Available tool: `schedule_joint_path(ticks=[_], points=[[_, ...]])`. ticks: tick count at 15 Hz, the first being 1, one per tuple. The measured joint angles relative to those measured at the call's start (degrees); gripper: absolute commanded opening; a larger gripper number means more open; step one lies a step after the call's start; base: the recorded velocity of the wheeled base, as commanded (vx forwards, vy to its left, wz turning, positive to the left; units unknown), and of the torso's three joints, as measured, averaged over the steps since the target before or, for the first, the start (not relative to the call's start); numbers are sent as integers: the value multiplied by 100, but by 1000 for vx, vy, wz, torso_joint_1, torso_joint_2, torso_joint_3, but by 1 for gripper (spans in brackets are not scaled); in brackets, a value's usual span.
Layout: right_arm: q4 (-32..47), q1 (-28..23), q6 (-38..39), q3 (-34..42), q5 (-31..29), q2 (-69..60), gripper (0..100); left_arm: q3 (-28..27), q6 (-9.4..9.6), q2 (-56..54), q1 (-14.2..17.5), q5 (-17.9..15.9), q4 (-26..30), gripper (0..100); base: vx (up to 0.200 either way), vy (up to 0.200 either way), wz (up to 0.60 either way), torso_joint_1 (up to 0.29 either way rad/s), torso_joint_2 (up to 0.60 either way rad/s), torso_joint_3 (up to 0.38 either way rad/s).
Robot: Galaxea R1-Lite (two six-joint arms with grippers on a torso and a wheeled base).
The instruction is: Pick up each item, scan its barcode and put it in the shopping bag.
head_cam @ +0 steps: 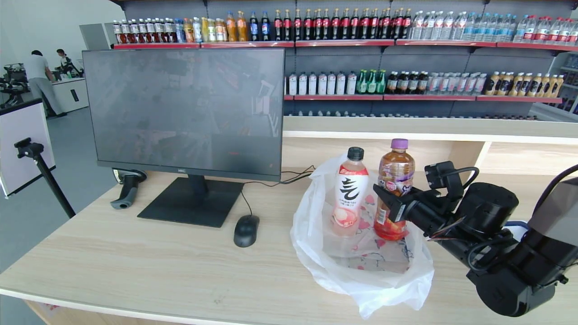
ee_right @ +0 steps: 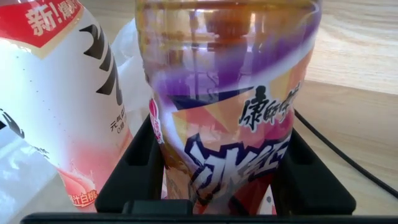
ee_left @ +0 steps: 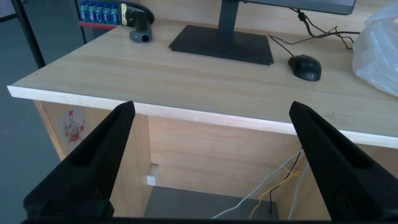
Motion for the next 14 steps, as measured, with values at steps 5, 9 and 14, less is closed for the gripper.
schedule_joint_path(ticks=[5,9,14], points=[[-1,11,-7,177,0,17,0,0,9,0,0,0,0,100,0,0,0,0,0,0],[7,28,-10,404,0,-5,0,0,9,0,0,-5,0,100,0,0,0,0,0,0],[35,65,-7,458,4,-22,100,0,11,0,0,-7,0,100,0,0,0,0,0,0]])
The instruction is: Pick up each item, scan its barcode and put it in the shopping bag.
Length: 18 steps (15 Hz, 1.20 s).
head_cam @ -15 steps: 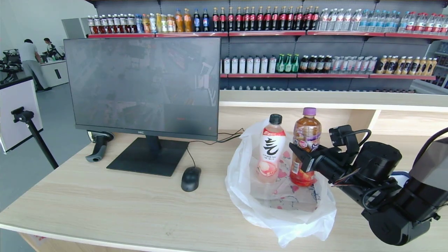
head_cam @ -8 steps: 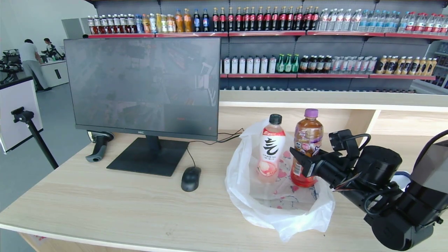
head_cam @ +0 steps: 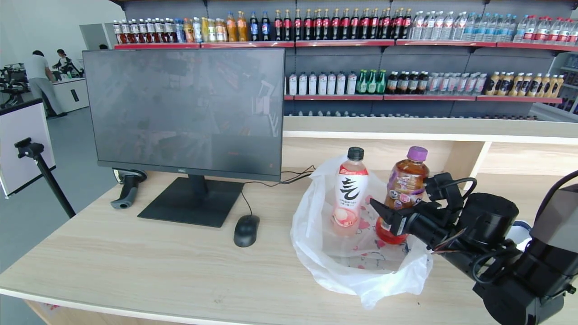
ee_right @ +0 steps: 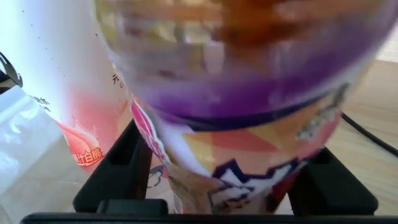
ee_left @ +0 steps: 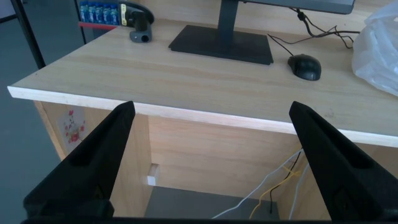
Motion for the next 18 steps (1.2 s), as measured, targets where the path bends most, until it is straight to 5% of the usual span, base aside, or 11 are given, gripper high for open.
schedule_joint_path(ticks=[13,18], points=[[-17,40,9,1200,-2,-1193,100,-5,33,0,0,0,10,100,0,0,0,0,0,0],[-13,99,49,1734,-2,-1803,100,-7,9,0,0,5,10,100,-200,0,0,4,4,1]])
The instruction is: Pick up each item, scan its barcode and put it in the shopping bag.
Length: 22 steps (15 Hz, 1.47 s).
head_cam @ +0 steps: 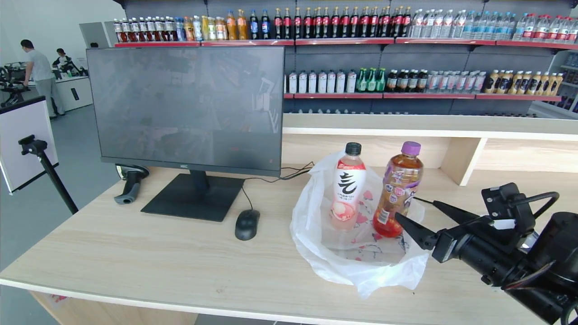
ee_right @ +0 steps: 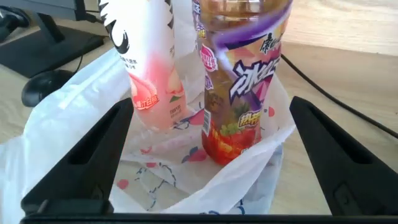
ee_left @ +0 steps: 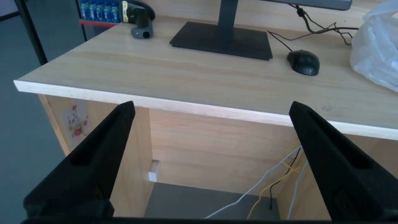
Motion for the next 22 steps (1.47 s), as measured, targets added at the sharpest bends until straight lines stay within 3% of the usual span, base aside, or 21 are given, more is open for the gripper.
schedule_joint_path(ticks=[5,12,22], points=[[-1,176,263,226,7,-269,100,-2,-9,0,0,2,0,100,-160,0,0,-3,2,4],[-4,199,246,238,7,-297,100,-2,-4,0,-2,0,0,100,0,0,-600,5,3,4],[-4,210,60,182,10,-226,100,-2,-11,0,0,5,9,100,0,-200,-60,3,2,2]])
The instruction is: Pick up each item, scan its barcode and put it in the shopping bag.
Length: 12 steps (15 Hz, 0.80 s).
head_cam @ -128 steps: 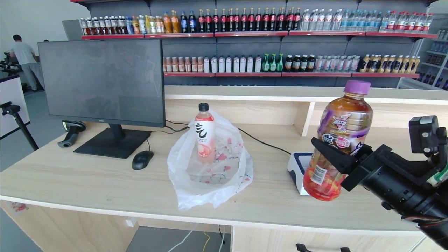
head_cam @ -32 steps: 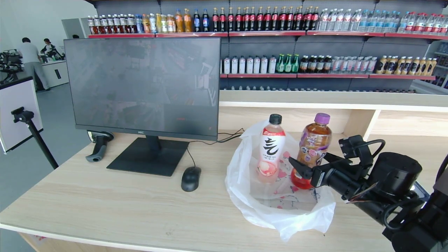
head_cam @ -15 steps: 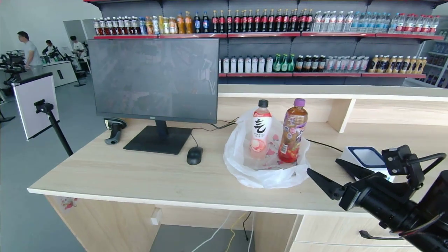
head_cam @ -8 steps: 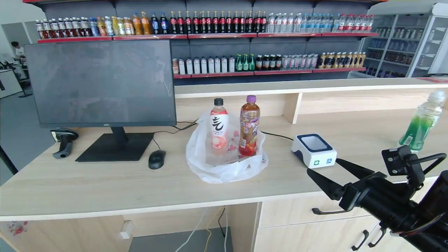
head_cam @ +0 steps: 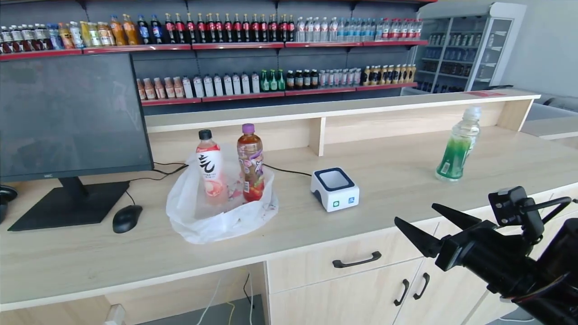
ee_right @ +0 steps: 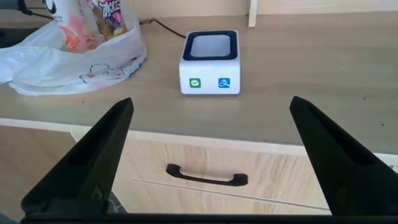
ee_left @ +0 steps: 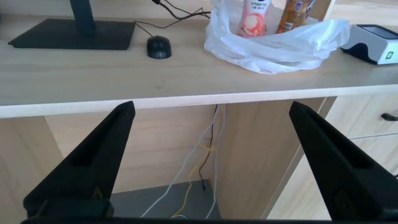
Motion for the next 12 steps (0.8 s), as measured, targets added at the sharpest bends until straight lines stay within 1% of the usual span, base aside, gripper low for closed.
schedule_joint_path(ticks=[4,12], points=[[2,0,1,-9,-2,35,100,0,-13,0,0,0,-2,100,0,-200,0,2,0,2],[2,9,-123,-29,-2,72,100,0,-15,0,0,0,-2,100,0,-200,600,3,2,4]])
